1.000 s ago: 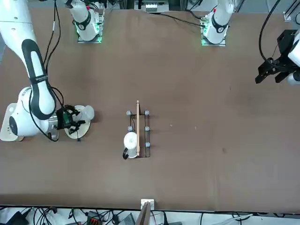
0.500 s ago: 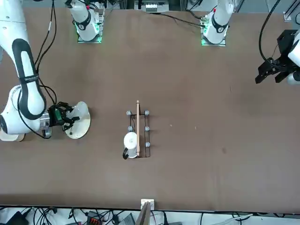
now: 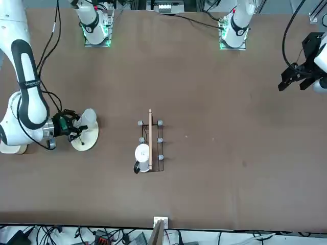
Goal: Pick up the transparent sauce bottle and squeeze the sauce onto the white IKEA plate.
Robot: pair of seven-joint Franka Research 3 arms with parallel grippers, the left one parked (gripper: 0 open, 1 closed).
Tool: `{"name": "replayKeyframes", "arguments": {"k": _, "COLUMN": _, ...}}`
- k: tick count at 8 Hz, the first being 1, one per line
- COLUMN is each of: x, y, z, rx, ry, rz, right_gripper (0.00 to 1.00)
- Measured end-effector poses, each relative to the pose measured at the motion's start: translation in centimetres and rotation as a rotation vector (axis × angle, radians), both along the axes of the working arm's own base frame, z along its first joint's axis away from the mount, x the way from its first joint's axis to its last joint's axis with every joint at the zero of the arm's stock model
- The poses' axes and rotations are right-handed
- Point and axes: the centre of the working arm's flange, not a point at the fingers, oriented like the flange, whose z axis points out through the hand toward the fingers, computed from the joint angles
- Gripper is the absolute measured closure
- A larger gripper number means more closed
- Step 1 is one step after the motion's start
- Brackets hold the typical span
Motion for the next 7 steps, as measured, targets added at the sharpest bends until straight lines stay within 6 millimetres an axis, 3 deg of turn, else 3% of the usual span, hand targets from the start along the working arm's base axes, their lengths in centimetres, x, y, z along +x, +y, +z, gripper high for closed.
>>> {"name": "replayKeyframes", "arguments": {"k": 7, "x": -4.2, "y": 1.2, "z": -1.1, "rx": 0.055, "ry": -0.033, "rz": -0.014, "right_gripper": 0.59}}
